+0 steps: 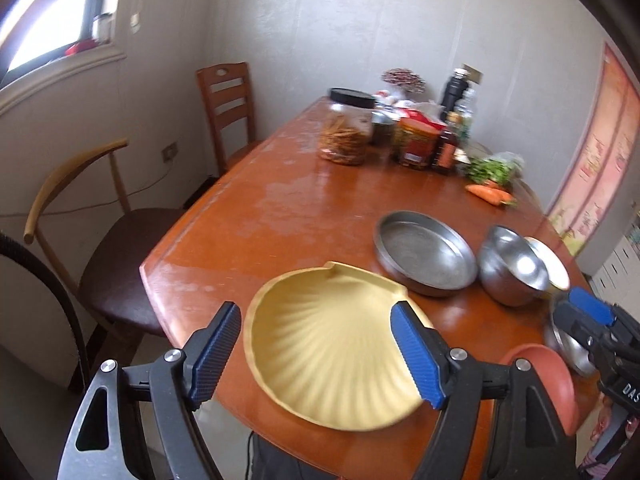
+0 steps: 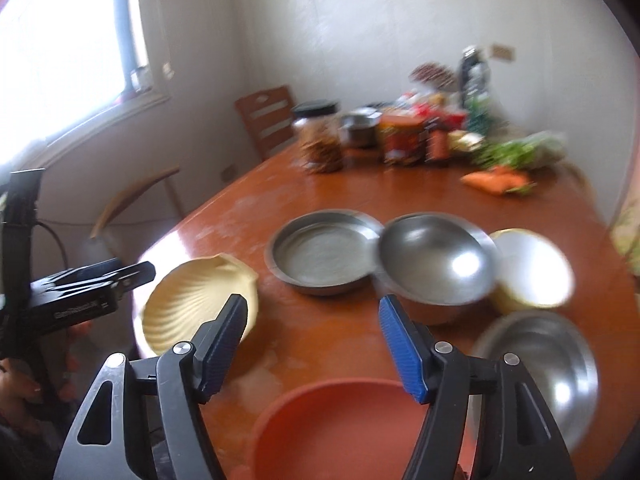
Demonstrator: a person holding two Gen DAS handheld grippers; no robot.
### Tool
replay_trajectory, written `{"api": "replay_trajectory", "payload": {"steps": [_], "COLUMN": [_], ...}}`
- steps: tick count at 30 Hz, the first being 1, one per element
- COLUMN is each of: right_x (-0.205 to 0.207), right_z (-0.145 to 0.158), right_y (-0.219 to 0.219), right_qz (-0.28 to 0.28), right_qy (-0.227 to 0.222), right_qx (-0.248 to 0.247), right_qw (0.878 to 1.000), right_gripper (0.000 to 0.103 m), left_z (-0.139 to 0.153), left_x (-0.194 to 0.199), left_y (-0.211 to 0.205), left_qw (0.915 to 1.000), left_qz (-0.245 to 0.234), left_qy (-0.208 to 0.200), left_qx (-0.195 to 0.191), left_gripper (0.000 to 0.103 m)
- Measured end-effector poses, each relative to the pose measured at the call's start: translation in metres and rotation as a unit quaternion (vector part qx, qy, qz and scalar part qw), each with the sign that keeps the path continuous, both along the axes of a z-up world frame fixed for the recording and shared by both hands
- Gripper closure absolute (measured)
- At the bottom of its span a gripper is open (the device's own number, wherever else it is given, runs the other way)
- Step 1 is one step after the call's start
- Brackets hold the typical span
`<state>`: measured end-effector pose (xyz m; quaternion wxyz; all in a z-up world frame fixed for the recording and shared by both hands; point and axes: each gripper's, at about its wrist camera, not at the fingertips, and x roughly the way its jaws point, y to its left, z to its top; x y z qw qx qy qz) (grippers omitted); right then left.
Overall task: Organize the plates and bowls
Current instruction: 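Carry the yellow plate to the table edge and open the left tool, then move the left tool to the orange pig plate and grasp its rim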
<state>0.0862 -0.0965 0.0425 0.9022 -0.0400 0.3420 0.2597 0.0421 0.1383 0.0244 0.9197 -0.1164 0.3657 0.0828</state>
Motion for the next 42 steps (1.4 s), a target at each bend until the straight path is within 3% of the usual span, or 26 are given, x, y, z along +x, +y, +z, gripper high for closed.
{"api": "replay_trajectory", "payload": {"steps": [7, 12, 19, 31, 42], "right_x": [-0.029, -0.041, -0.067, -0.086, -0.082], "right_z": [0.016, 0.016, 0.021, 0.016, -0.032], "right_y": [-0.051, -0.087, -0.117, -0.159, -0.147], "right_qz": [-0.052, -0.073, -0.091, -0.115, -0.087], "right_qy": [-0.041, -0.023, -0.029, -0.001, 0.091], "right_qx": [-0.015, 0.0, -0.012, 0.01, 0.036], "right_qw": [0.998, 0.997, 0.995, 0.993, 0.991], "right_gripper": [0.028, 0.028, 0.027, 0.027, 0.027], "left_z": [0.01, 0.015, 0.012, 0.006, -0.027], "left_x": [-0.005, -0.005, -0.01, -0.018, -0.011], "left_y": [-0.06, -0.1, -0.142, -0.15, -0.148], "left_qw": [0.9976, 0.9924, 0.9859, 0.9849, 0.982], "left_qz": [-0.068, -0.122, -0.167, -0.172, -0.179], "left_qy": [-0.01, -0.008, 0.002, 0.015, 0.059], "left_qx": [0.001, -0.001, 0.013, 0.018, -0.004], "left_gripper": [0.026, 0.026, 0.026, 0.025, 0.025]}}
